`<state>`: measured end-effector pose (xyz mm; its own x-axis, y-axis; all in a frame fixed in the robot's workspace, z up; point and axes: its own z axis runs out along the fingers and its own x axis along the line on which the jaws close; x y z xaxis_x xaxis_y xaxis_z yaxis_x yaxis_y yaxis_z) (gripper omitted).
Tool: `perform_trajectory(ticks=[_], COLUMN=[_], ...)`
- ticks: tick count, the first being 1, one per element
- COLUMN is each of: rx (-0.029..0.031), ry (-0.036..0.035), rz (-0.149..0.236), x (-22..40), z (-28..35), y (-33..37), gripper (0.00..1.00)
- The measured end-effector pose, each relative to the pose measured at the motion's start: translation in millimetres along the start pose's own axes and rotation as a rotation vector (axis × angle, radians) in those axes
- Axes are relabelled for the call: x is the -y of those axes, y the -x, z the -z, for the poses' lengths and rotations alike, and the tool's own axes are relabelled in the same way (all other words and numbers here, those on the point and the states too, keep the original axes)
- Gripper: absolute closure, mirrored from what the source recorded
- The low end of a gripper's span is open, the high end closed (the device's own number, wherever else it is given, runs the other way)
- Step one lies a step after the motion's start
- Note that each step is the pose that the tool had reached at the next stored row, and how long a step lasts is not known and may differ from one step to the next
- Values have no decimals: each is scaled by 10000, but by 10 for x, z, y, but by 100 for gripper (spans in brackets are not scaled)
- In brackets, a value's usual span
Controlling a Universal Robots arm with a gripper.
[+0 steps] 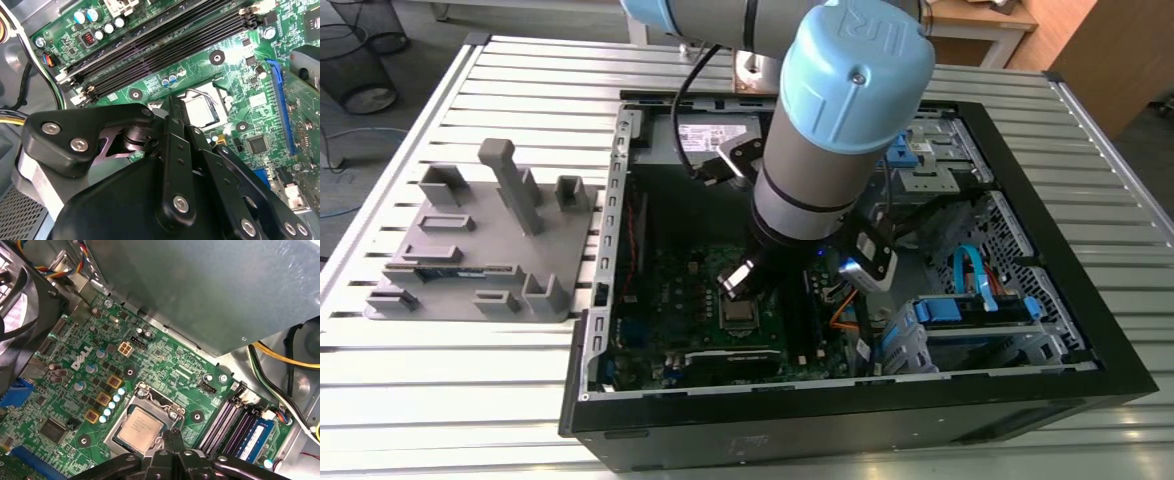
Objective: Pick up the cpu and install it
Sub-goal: 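Install the first cpu locking lever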
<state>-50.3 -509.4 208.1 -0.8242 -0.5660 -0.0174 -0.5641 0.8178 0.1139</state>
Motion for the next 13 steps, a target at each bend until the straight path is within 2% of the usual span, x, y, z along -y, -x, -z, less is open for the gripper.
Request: perform_trajectory(ticks=[13], rx=[-5], ry=[-36], rz=[-41], x=[34], z=[-71], y=[-18], gripper=[89])
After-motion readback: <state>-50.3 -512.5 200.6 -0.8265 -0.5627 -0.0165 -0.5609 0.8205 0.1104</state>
